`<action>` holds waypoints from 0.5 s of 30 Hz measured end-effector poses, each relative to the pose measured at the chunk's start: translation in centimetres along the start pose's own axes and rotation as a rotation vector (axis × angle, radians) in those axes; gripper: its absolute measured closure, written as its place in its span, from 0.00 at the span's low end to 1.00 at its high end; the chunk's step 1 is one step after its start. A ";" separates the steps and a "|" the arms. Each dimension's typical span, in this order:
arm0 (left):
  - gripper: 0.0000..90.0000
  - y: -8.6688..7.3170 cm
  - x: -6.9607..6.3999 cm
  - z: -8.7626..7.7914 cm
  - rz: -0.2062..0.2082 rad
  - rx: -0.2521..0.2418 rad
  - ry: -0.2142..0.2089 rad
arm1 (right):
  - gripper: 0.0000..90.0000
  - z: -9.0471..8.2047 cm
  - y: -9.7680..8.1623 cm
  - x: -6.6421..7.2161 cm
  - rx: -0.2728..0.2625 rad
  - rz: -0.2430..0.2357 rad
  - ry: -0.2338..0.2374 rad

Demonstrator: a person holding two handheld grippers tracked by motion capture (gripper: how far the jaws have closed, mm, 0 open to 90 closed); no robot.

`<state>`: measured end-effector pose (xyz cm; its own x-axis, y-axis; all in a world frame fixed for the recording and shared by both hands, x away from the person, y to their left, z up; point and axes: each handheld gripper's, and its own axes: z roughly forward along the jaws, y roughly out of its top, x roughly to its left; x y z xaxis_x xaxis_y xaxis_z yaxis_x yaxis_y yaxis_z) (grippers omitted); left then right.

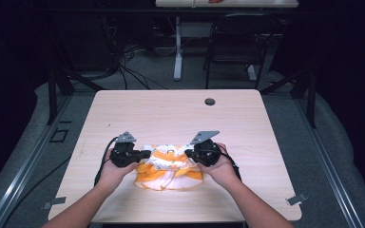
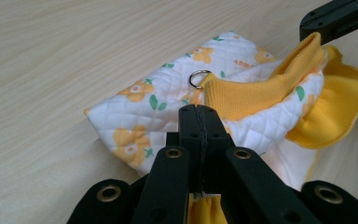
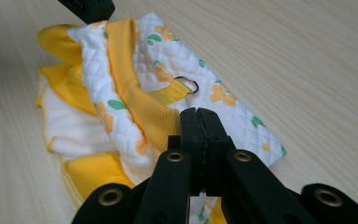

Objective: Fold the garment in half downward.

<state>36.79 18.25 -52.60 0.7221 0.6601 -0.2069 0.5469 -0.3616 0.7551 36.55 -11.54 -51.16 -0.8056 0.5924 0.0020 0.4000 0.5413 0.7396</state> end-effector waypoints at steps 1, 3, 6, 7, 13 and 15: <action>1.00 -0.1 -0.1 -0.1 -0.003 -0.003 -0.004 | 1.00 -0.1 -0.1 0.3 -0.001 -0.006 0.005; 1.00 -0.3 -0.4 -0.3 0.010 0.002 -0.016 | 1.00 -0.3 -0.2 0.6 -0.001 -0.014 0.015; 1.00 -0.7 -0.8 -0.7 0.012 -0.002 -0.039 | 1.00 -0.5 -0.6 1.2 -0.002 -0.025 0.034; 1.00 -0.9 -1.0 -0.8 0.007 -0.001 -0.050 | 1.00 -0.6 -0.8 1.5 0.002 -0.031 0.043; 1.00 -2.2 -2.2 -0.9 0.025 0.025 -0.073 | 1.00 -1.0 -1.7 2.7 0.004 -0.044 0.080; 1.00 -2.7 -2.4 -0.8 0.026 0.036 -0.075 | 1.00 -1.0 -2.1 3.1 0.012 -0.049 0.088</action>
<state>33.25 18.12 -53.67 0.7656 0.5991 -0.2344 0.5411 -0.4026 0.7384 32.78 -11.39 -52.06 -0.8596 0.5103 0.0257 0.3639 0.5762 0.7318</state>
